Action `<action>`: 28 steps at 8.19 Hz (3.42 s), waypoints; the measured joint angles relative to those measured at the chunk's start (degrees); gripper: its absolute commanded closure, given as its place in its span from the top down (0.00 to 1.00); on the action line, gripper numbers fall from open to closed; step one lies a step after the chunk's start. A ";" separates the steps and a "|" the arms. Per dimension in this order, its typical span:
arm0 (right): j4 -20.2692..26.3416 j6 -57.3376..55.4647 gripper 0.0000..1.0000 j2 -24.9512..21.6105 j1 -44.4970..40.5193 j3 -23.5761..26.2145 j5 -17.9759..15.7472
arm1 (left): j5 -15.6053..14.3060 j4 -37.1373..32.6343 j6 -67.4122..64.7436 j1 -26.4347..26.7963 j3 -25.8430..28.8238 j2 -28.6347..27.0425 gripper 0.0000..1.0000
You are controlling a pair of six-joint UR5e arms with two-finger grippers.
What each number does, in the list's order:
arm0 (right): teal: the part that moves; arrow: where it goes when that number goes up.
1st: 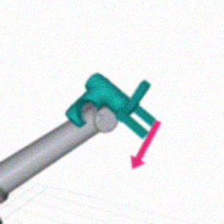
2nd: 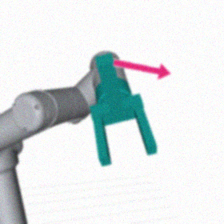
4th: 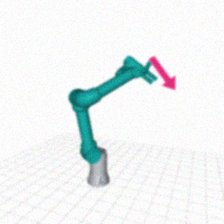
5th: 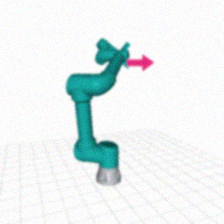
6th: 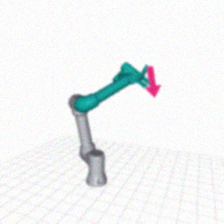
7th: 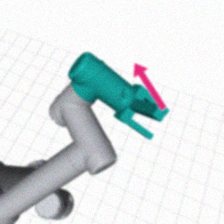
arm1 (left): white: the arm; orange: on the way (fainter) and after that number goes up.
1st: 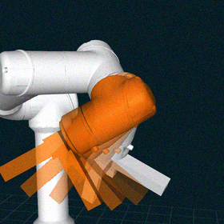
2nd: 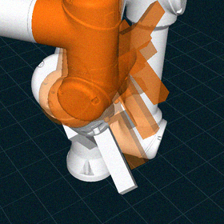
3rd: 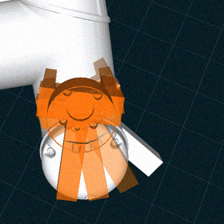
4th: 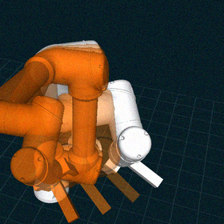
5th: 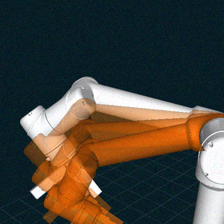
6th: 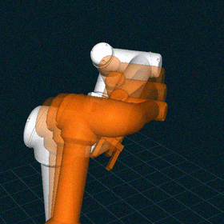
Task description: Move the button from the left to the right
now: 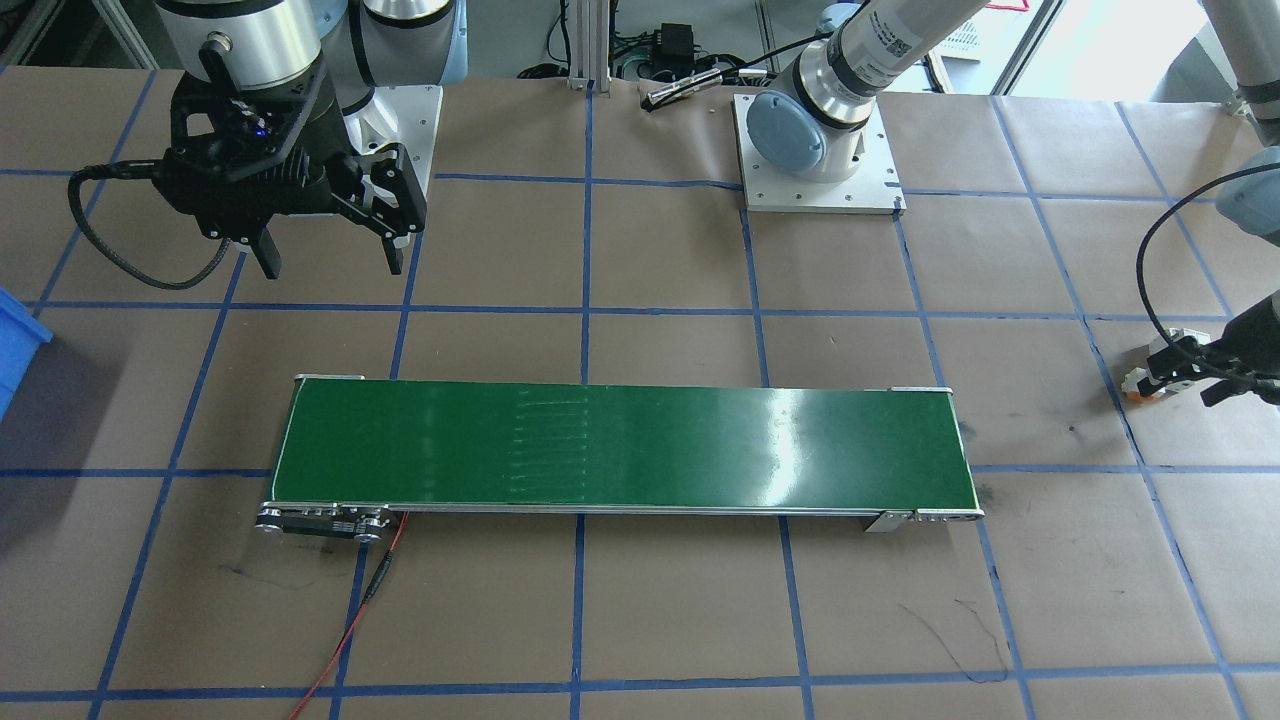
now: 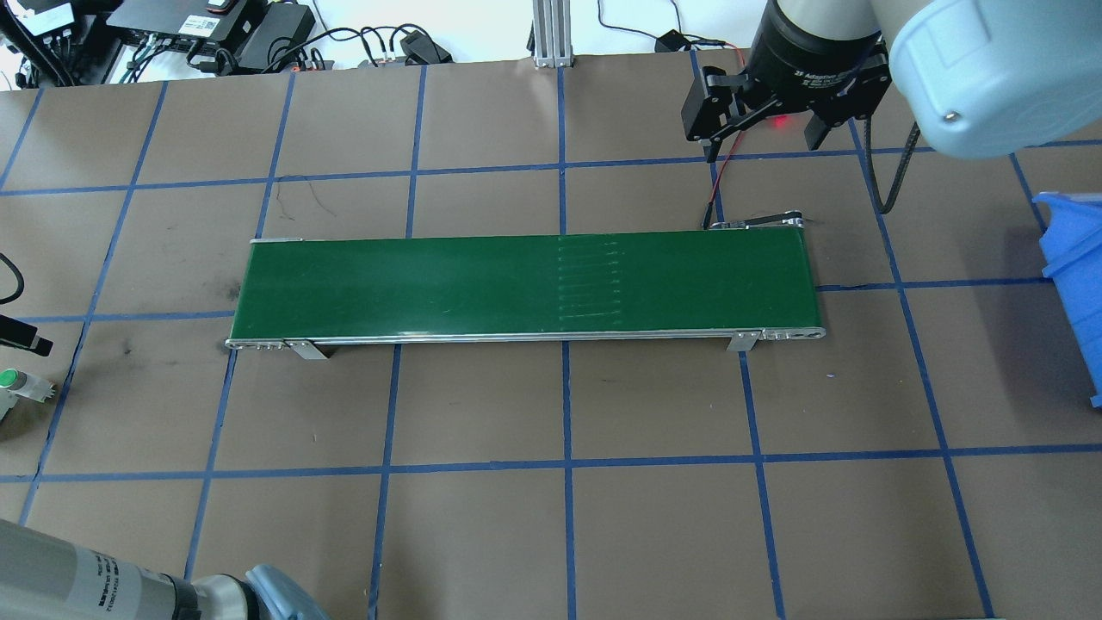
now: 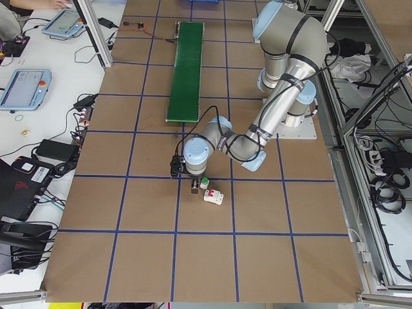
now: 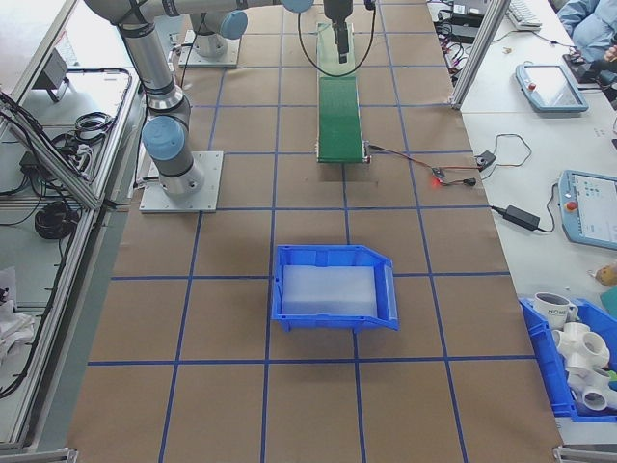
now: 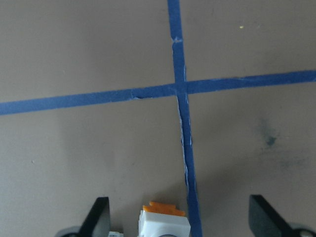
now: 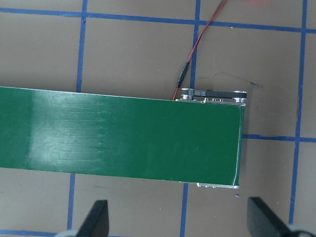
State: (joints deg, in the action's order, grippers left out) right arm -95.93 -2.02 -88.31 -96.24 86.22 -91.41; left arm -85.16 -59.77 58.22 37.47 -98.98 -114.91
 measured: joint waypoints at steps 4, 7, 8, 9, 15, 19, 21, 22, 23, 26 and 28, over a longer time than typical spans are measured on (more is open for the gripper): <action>-0.01 -0.01 1.00 0.72 0.00 0.00 0.24 | 0.24 -1.32 12.47 -0.07 -0.29 -0.05 1.00; -0.61 -0.01 1.00 0.83 0.00 0.00 0.05 | -2.27 -2.70 14.63 -0.12 -0.33 -0.34 1.00; -0.79 -0.01 1.00 0.85 0.00 0.00 -0.10 | -3.11 -2.82 14.66 -0.13 -0.33 -0.64 1.00; -0.88 -0.01 1.00 0.85 0.00 0.00 -0.16 | -4.27 -2.86 14.57 -0.17 -0.34 -0.90 0.65; -0.93 -0.01 1.00 0.83 0.00 0.16 -0.50 | -5.20 -2.87 14.30 -0.18 0.01 -1.76 0.00; -2.00 -0.08 1.00 0.80 0.08 0.16 -0.61 | -4.90 -7.69 11.23 2.02 0.51 4.50 0.00; -2.12 -0.05 1.00 0.73 0.09 0.15 -0.65 | -3.57 -12.59 1.15 8.19 0.56 10.56 0.00; -2.11 -0.03 1.00 0.72 0.09 0.15 -0.64 | -1.42 -13.77 -4.29 12.07 0.55 12.39 0.00; -2.12 -0.02 1.00 0.78 0.09 0.16 -0.63 | 1.00 -14.18 -10.23 15.80 0.55 13.23 0.00; -2.03 -0.08 1.00 0.92 0.09 0.40 -0.64 | 6.84 -13.72 -26.78 24.34 0.49 13.06 0.00; -2.05 -0.02 1.00 1.20 0.09 0.49 -0.49 | 7.52 -13.64 -30.98 26.91 0.15 12.26 0.00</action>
State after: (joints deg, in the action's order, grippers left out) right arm -97.98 -2.04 -87.11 -96.15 86.72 -91.90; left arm -77.64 -73.41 27.24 64.38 -98.83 -102.65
